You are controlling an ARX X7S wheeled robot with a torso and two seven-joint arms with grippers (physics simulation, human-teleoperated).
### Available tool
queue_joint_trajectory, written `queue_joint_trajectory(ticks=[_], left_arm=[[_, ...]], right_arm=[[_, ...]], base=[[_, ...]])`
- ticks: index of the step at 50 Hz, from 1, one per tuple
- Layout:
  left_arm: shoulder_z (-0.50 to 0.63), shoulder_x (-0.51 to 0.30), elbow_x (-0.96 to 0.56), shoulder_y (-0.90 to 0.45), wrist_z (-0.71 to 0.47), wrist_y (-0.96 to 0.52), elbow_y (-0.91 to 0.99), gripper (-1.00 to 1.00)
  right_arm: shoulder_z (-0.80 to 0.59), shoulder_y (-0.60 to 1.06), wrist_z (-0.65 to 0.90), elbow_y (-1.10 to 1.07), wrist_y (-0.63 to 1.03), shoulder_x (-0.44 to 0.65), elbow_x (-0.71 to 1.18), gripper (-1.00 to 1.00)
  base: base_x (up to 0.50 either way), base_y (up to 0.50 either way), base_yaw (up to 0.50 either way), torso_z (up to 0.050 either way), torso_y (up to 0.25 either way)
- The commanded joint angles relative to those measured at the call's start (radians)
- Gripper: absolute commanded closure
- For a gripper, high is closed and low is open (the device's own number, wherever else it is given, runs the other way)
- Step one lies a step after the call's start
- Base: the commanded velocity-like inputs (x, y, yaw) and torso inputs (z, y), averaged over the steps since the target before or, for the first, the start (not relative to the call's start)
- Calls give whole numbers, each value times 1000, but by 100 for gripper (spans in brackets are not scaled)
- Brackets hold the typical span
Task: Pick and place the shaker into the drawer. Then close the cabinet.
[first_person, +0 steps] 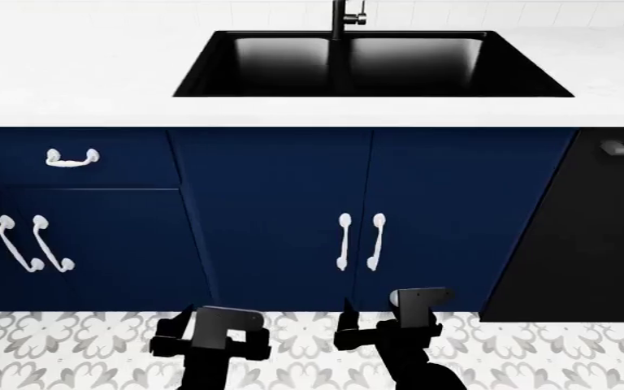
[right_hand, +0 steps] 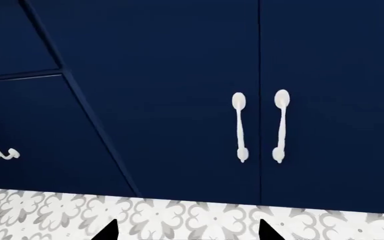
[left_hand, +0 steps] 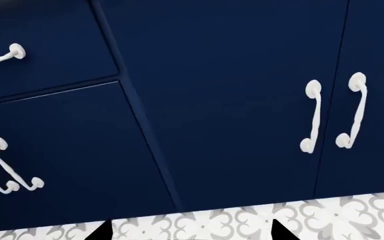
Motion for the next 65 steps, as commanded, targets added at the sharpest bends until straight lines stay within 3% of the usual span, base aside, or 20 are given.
queue_joint_trajectory(ticks=[1,9,37,54,60,65], left_arm=[[-8,4,-5,-5,-12,-2,-13,-100],[-32,-18,-43,12,-39,-39,51,-100],[-35,30,-37,-28,22,28,-93,-100],[-28,20,-35,-20,14,15,-61,-100],[-24,7,-41,-9,9,-4,-21,-100],[-18,-55,-60,49,-51,-80,164,-100]], right_arm=[[-1,-5,5,-11,3,5,16,-100],[17,-7,17,-15,3,7,42,-100],[1,-1,11,-2,-9,9,60,-100],[-6,12,3,37,-45,5,64,-100],[-8,23,-5,72,-74,1,62,-100],[-14,11,12,33,-53,7,64,-100]], base=[[0,-500,0,0,0],[0,-500,0,0,0],[5,-500,0,0,0],[288,-403,0,0,0],[0,0,0,0,0],[0,0,0,0,0]])
